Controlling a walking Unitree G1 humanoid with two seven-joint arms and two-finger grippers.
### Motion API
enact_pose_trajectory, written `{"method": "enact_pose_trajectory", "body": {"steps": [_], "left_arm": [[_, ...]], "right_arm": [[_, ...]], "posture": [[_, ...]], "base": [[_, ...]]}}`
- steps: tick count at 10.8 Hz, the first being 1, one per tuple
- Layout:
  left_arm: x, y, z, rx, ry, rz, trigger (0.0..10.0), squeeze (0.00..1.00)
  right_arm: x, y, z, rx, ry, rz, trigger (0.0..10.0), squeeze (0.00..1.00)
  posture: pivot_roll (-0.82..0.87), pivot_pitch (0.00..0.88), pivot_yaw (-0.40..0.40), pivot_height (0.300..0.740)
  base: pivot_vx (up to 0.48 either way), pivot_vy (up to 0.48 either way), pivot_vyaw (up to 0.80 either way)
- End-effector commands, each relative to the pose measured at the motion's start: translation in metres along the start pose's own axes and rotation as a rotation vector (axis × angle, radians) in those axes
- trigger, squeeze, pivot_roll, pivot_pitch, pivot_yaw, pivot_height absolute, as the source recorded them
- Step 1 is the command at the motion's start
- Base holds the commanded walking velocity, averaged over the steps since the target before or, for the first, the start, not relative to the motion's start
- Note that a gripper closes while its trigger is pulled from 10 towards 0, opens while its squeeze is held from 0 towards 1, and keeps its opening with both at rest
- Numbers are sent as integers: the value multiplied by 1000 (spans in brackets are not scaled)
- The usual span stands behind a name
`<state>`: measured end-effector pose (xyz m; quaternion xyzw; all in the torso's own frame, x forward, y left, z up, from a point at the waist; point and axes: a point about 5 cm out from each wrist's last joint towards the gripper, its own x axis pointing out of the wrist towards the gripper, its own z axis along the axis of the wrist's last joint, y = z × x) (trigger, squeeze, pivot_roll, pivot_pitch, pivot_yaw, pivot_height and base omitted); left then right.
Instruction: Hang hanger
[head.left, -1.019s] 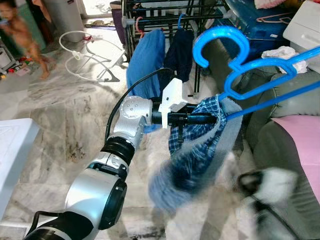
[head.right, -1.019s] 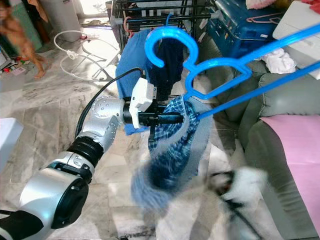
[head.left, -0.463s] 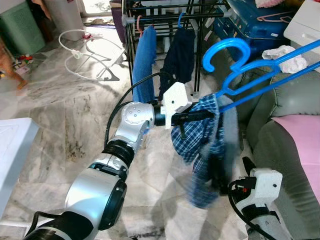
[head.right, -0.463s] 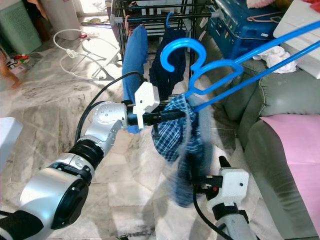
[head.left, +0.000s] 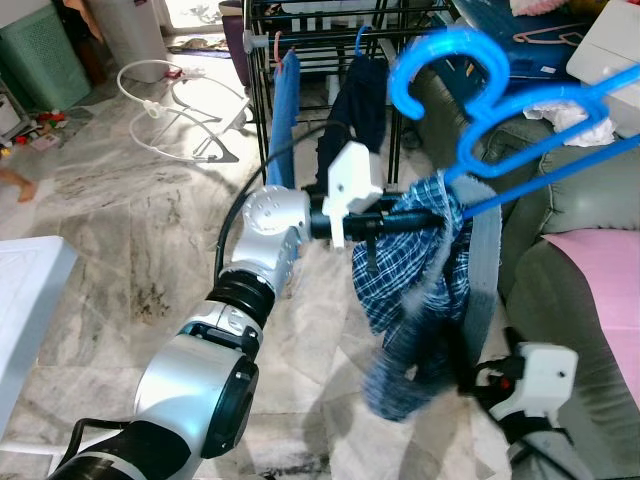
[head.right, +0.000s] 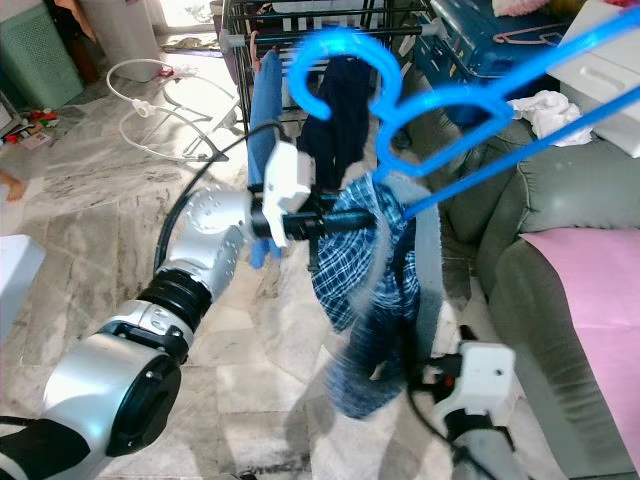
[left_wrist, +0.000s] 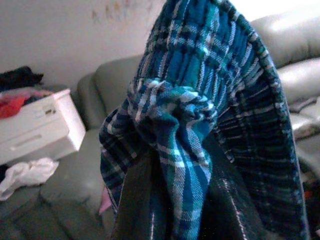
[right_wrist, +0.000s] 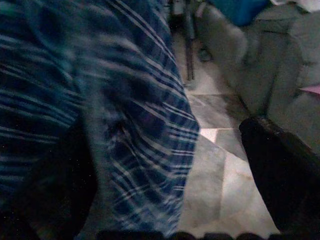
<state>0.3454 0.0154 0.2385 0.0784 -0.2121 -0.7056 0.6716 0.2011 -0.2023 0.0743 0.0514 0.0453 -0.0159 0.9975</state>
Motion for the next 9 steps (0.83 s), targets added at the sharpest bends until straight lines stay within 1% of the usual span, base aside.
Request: {"method": "enact_pose_trajectory", "body": {"steps": [1,3,5,6,7,8,9], "left_arm": [[4,9,19,41,-48,-12,0,0],[9,11,30,36,-101,-17,0,0],[10,9,31,38,-99,-30,0,0],[10,9,33,28,-111,-28,0,0],[11,9,34,25,-119,-25,0,0],[10,9,33,25,-112,-19,0,0],[5,8,23,9,-77,2,0,0]], "right_arm": [[-1,-8,-5,34,16,-40,10000,259],[4,-14,-19,162,67,-94,10000,263],[6,-9,-21,162,68,-82,10000,263],[1,-18,-33,194,125,-152,10000,263],[-4,-28,-40,225,148,-230,0,251],[-11,-42,-41,264,139,-326,0,0],[-29,-71,-35,287,99,-502,0,0]], "posture": [[-41,84,18,740],[-38,86,17,740],[-43,90,23,740],[-44,89,20,740],[-45,90,20,740],[-46,90,20,740],[-52,91,20,740]], "base": [[0,0,0],[0,0,0],[0,0,0],[0,0,0],[0,0,0],[0,0,0],[0,0,0]]}}
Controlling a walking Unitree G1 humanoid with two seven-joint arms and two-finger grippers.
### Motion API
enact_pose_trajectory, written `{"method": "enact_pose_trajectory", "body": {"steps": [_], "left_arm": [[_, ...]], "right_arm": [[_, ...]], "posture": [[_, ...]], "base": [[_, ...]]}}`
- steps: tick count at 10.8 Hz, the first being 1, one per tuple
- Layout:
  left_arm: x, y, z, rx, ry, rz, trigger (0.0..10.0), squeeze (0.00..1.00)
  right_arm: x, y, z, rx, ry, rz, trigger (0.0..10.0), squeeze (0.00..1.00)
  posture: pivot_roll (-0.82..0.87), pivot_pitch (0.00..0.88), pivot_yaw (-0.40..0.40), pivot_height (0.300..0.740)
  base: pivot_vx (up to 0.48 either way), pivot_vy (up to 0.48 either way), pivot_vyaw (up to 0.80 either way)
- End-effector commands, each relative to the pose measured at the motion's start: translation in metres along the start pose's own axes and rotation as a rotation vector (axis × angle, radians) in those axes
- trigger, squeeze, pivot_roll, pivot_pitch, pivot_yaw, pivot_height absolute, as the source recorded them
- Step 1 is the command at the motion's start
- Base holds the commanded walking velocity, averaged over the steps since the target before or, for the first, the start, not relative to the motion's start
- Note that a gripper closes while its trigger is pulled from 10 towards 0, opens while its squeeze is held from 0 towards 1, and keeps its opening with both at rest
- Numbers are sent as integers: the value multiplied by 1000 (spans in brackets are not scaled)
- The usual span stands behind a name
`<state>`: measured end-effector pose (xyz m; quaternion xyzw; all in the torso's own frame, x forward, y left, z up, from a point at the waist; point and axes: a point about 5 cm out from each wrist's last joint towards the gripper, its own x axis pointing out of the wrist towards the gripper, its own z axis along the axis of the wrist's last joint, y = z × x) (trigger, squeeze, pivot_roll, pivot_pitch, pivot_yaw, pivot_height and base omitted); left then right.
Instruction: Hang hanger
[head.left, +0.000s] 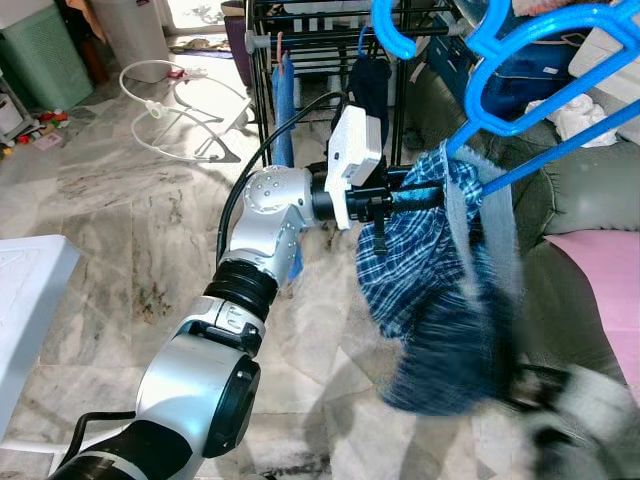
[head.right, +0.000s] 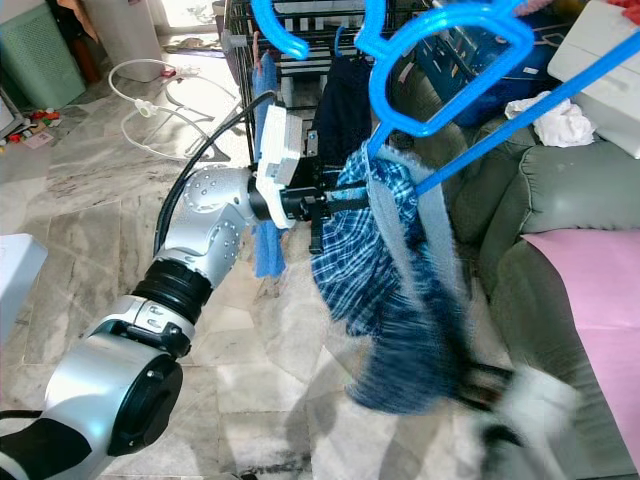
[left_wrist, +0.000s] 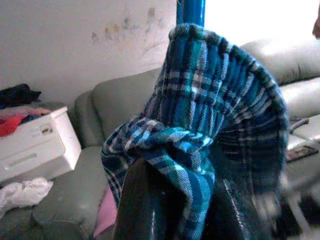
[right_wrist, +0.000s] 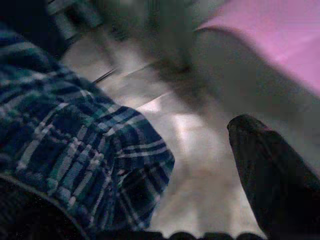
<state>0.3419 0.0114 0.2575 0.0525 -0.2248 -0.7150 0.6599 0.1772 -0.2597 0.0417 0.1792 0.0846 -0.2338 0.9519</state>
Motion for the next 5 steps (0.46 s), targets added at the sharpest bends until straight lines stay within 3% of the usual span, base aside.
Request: {"method": "enact_pose_trajectory", "body": {"steps": [1,2,3,5], "left_arm": [[-6,1,0,23,6,26,0,0],[-17,-3,-17,-17,67,60,0,0],[-28,-11,-31,-21,132,53,0,0],[-49,-30,-60,-87,227,74,0,0]], "right_arm": [[-7,-26,5,17,-12,-127,0,0],[-15,-50,33,42,-119,-234,0,0],[-20,-64,59,53,-205,-280,0,0],[-29,-75,113,37,-374,-332,0,0]], "posture": [[-59,91,22,740],[-73,95,26,740],[-84,95,28,740],[-108,96,33,740]], "base": [[0,0,0],[0,0,0],[0,0,0],[0,0,0]]}}
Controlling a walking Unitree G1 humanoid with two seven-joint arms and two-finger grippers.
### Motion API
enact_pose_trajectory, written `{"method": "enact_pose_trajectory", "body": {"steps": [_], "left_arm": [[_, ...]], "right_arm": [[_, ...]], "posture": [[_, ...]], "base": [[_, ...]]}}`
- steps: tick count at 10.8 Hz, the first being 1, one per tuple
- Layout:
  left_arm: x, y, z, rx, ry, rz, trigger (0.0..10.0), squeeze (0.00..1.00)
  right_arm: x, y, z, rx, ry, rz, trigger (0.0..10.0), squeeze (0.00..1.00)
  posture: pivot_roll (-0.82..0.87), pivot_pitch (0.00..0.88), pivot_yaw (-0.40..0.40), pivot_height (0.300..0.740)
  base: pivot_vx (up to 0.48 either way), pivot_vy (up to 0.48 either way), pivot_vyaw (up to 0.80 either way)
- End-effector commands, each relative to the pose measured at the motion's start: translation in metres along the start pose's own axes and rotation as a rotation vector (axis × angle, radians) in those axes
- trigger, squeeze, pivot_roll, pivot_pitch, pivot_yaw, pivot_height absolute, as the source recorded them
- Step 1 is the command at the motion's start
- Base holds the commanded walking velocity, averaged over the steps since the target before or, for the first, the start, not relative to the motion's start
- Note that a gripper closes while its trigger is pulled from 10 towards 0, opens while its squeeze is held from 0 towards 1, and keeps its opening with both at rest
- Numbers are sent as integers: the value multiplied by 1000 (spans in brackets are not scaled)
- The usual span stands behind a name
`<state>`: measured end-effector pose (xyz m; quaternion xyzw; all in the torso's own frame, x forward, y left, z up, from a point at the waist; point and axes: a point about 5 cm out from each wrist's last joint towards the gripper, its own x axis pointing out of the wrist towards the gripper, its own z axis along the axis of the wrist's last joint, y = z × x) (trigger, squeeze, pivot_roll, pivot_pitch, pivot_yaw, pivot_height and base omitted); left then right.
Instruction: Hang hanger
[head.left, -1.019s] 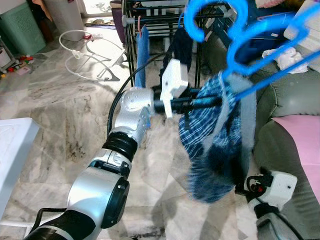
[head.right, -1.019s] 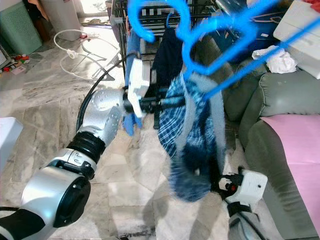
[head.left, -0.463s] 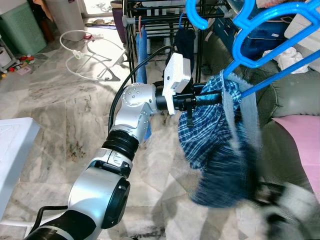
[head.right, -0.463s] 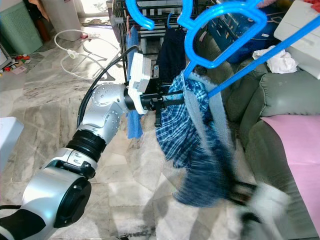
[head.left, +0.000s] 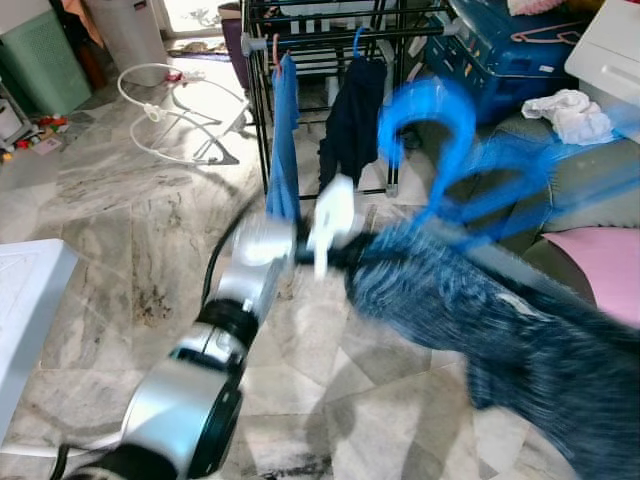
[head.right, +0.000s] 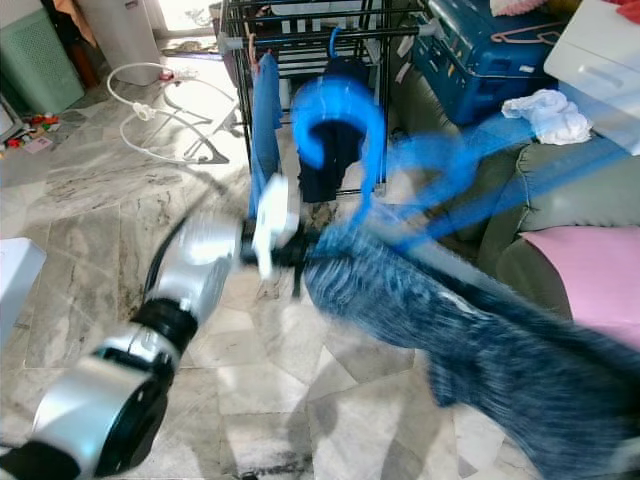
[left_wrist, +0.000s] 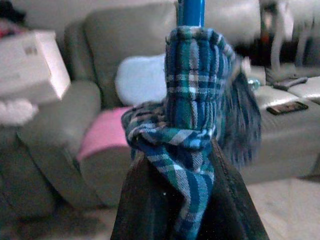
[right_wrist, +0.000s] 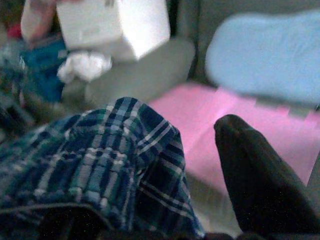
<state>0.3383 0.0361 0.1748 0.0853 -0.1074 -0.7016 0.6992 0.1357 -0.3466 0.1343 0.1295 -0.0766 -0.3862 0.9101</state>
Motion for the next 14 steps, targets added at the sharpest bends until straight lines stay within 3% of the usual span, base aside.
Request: {"method": "enact_pose_trajectory", "body": {"steps": [1,3,4,7,9,12,14], "left_arm": [[-13,2,-4,13,29,48,0,0],[-18,-9,-20,44,68,65,0,0],[-20,-18,-30,50,99,36,0,0],[-25,-39,-49,74,177,-48,0,0],[-30,-46,-61,63,253,-55,0,0],[-38,-53,-72,78,356,-71,0,0],[-40,-53,-82,70,440,-16,0,0]], "right_arm": [[0,-12,13,14,-26,-76,0,0],[8,3,38,70,-77,-50,0,0],[16,19,44,80,-83,-7,0,0],[36,55,50,95,-81,75,0,0],[40,83,52,54,-76,155,0,0],[39,95,49,55,-49,183,0,0],[37,105,47,16,-32,237,0,0]], "posture": [[-108,96,33,740],[-113,90,33,740],[-112,91,35,740],[-110,91,35,740],[-113,84,29,740],[-112,83,25,740],[-118,80,20,740]], "base": [[0,0,0],[0,0,0],[0,0,0],[0,0,0],[0,0,0],[0,0,0],[0,0,0]]}}
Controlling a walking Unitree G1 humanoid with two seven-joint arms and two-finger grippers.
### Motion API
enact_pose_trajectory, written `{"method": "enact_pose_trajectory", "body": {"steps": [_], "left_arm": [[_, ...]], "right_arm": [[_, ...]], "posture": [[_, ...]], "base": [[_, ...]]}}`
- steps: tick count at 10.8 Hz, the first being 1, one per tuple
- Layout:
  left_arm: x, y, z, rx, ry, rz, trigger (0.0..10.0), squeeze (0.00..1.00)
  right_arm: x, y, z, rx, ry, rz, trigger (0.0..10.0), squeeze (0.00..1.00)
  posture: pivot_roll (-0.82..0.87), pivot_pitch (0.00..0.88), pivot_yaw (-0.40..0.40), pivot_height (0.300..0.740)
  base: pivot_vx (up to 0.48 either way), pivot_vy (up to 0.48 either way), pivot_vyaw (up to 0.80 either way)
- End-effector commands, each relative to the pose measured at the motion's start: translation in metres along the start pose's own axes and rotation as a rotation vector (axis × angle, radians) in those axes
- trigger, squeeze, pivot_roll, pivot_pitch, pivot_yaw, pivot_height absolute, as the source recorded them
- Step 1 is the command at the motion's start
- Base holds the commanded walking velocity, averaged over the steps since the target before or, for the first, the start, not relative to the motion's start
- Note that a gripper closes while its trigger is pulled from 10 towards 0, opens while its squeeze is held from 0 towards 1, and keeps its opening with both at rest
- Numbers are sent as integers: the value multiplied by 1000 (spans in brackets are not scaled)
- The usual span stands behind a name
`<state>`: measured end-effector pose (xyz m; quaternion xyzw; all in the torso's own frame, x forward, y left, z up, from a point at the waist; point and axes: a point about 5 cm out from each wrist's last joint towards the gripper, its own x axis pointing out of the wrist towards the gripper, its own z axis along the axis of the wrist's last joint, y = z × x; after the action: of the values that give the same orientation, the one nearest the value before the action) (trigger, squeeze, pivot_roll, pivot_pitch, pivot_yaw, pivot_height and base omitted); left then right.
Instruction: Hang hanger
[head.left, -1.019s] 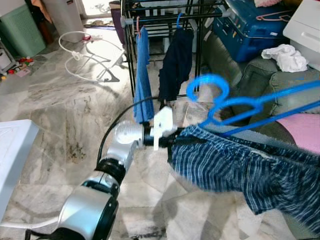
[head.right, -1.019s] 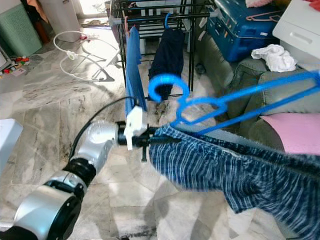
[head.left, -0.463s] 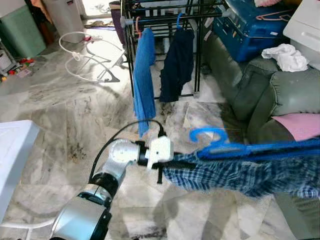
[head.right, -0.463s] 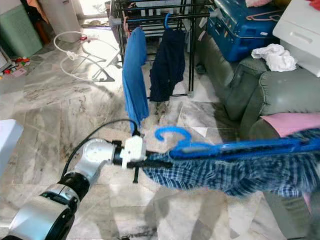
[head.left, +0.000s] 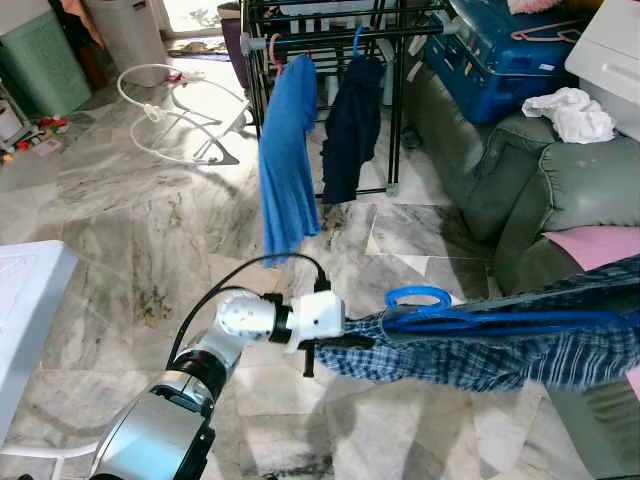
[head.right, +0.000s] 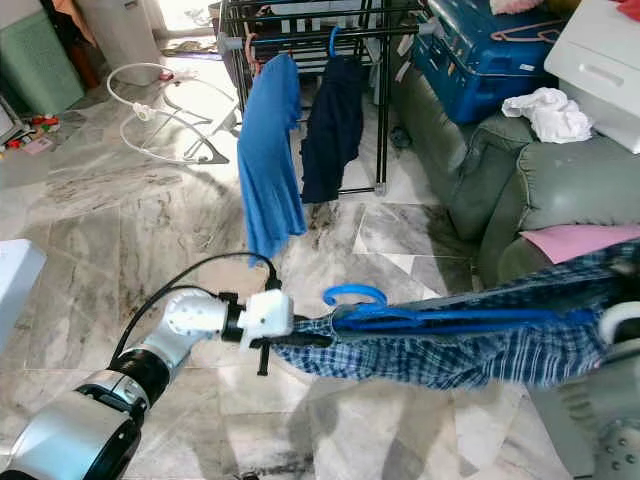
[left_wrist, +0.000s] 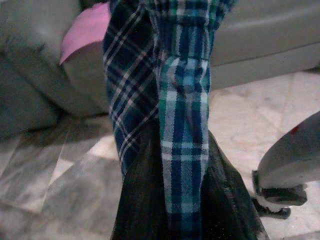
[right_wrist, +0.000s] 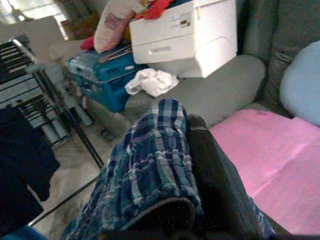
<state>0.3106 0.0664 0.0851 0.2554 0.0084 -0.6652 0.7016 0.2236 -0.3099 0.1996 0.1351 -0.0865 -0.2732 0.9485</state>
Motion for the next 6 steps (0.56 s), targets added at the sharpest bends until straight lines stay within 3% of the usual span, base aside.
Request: {"method": "enact_pose_trajectory", "body": {"steps": [1,3,6], "left_arm": [[-4,-1,-9,-29,60,38,0,0],[-3,8,-10,-130,25,180,0,0],[-11,12,-16,-131,85,245,0,0]], "right_arm": [[0,4,11,-15,-40,13,0,0],[0,3,6,-56,-20,22,0,0],[-1,-4,2,-64,-11,-2,0,0]], "posture": [[-119,79,19,740],[-116,75,14,740],[-111,73,16,740]], "base": [[0,0,0],[0,0,0],[0,0,0]]}}
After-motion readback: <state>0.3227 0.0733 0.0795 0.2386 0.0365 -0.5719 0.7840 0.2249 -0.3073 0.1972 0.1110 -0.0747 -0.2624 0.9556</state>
